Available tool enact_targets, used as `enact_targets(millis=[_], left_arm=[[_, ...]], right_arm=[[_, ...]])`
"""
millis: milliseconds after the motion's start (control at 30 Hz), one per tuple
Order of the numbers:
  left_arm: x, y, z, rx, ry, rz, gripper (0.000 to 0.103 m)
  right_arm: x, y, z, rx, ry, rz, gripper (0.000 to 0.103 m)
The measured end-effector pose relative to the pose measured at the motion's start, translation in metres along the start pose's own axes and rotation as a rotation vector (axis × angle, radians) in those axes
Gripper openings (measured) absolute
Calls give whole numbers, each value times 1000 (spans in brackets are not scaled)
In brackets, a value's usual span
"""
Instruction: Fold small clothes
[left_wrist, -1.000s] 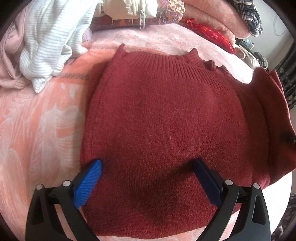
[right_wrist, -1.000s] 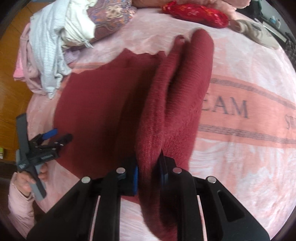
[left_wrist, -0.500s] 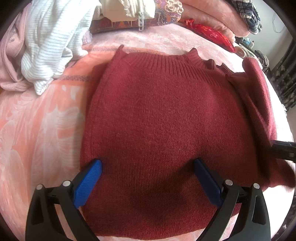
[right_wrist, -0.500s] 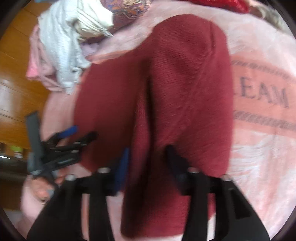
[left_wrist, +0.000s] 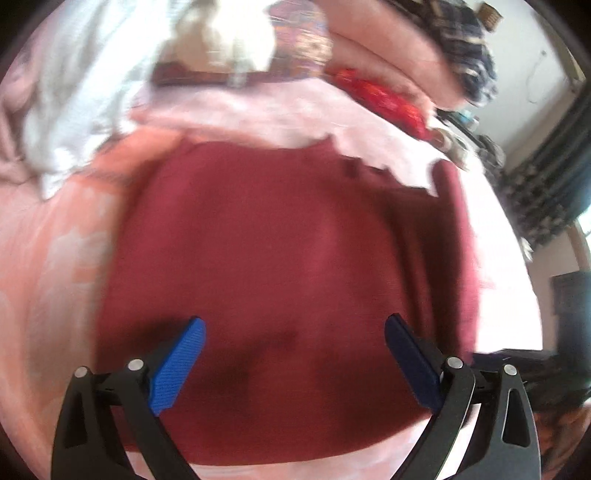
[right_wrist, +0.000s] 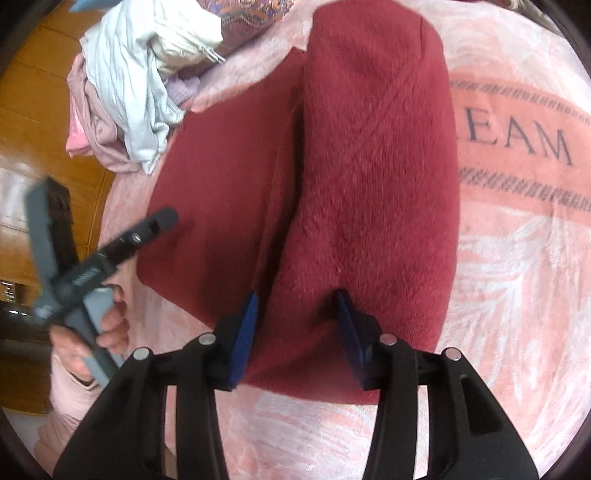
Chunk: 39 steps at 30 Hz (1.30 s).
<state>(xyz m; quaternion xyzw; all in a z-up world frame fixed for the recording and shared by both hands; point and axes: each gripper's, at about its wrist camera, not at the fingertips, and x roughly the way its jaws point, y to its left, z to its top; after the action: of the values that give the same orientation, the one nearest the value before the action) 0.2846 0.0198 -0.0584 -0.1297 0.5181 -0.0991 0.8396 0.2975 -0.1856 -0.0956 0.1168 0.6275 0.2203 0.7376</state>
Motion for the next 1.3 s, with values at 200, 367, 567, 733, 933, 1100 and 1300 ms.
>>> enact_targets(millis=[200, 367, 567, 733, 933, 1100, 1300], left_arm=[[36, -30, 4, 10, 83, -82, 98], [37, -39, 1, 51, 62, -72, 98], [38, -37, -22, 210, 37, 56, 97], [41, -49, -26, 253, 36, 100, 97], [35, -33, -14, 125, 72, 15, 99], [34, -34, -14, 115, 74, 16, 99], [31, -58, 0, 118, 58, -45, 98]], right_arm=[[6, -7, -4, -34, 3, -19, 38], [0, -9, -7, -66, 27, -37, 37], [-33, -4, 5, -94, -56, -112, 50], [-19, -5, 14, -61, -35, -117, 43], [18, 4, 0, -134, 11, -142, 43], [22, 12, -4, -188, 10, -168, 43], [20, 8, -6, -189, 13, -158, 44]])
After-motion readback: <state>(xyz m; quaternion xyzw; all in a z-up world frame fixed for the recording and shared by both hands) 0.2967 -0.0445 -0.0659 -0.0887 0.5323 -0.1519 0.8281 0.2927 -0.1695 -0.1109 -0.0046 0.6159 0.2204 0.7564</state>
